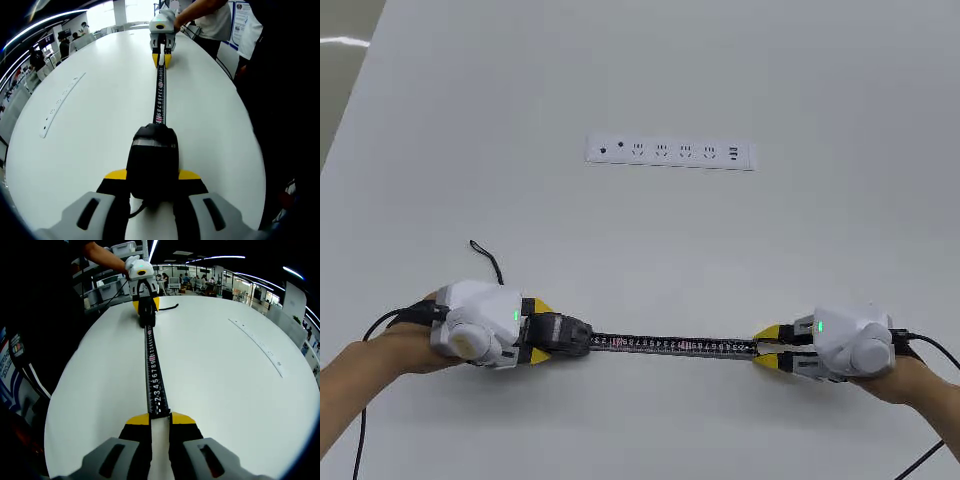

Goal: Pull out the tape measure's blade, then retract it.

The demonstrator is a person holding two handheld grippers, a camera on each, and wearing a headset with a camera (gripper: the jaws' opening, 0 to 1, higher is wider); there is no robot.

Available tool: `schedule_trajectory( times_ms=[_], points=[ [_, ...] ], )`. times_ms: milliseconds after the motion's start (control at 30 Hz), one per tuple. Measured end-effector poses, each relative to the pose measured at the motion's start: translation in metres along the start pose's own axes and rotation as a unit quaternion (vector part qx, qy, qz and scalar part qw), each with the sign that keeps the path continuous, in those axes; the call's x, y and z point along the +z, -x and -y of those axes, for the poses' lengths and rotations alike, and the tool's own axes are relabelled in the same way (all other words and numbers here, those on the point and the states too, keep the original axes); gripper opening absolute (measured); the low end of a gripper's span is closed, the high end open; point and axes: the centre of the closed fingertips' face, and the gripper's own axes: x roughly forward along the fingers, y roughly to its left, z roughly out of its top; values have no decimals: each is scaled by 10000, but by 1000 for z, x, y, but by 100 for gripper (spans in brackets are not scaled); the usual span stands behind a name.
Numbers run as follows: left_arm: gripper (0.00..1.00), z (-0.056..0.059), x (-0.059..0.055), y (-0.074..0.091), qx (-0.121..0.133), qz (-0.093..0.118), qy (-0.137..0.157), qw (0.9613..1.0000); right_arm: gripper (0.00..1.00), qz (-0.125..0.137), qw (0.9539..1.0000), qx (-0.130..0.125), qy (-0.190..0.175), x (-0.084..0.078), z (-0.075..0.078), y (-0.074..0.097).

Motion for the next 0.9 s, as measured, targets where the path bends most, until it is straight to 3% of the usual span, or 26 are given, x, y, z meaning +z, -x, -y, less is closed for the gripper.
schedule_trajectory(
  times_ms=[900],
  points=[
    [30,0,1,0,-4,-119,-87,9999,13,-152,9995,-83,250,1,0,-1]
  ],
)
